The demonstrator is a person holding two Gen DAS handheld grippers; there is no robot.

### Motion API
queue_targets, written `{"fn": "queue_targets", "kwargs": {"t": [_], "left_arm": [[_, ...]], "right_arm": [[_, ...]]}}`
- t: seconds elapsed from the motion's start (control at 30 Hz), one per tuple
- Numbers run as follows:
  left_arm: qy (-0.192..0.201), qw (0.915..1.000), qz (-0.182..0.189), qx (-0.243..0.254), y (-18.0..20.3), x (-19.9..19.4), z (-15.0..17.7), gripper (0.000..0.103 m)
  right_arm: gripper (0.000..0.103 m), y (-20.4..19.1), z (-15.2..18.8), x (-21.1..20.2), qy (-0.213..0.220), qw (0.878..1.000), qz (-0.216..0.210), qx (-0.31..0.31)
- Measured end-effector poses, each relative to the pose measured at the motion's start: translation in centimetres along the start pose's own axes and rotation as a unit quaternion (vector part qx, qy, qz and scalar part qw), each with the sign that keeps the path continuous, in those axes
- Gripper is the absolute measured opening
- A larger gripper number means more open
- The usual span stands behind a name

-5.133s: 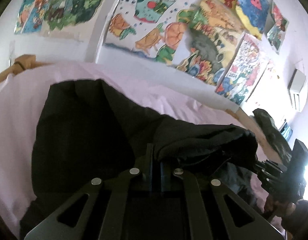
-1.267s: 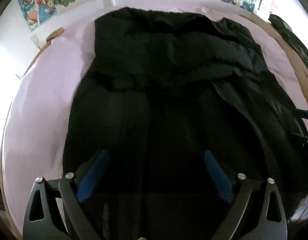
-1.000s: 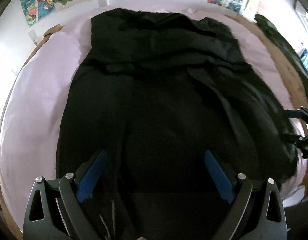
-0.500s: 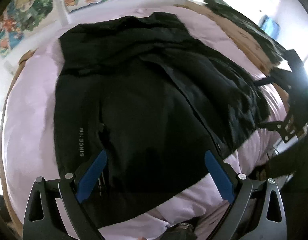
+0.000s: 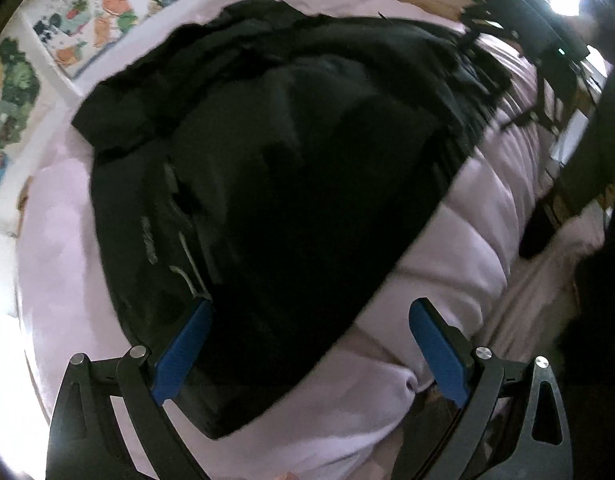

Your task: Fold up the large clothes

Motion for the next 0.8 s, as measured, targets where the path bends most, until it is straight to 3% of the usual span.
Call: {"fn": "queue_targets", "kwargs": {"t": [0.13, 0.3, 0.43, 0.8], "left_arm": [[-0.006, 0.9998, -0.013, 0.016, 0.5, 0.5, 1.0, 0.096], [-0.019, 0.9961, -0.058, 0.063, 1.5, 1.2, 1.5, 0.096], [-0.035, 0.9885, -0.113, 0.095, 0.9, 2.3, 2.6, 0.096], [-0.029, 0.9814, -0.168, 0.089, -2.6, 2.5, 3.3, 0.095]], "right_arm": [[0.103, -0.1, 0.0, 0.3, 0.002, 1.0, 0.003, 0.006], [0.103, -0.3, -0.3, 0.5, 0.004, 1.0, 0.006, 0.009], [0.103, -0.3, -0.4, 0.3, 0.009, 1.0, 0.005, 0.011], [0.103, -0.5, -0.4, 0.1, 0.019, 1.0, 0.009, 0.01]]}}
Point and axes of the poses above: each gripper's, at about its wrist camera, not at the fingertips, and x roughly the way its jaws point, y to its right, z to its underside, the point moved 10 cm from there along x, roughly the way its jaws point, and after that the axes turned 3 degrees about -y, right-handed, at the moved point
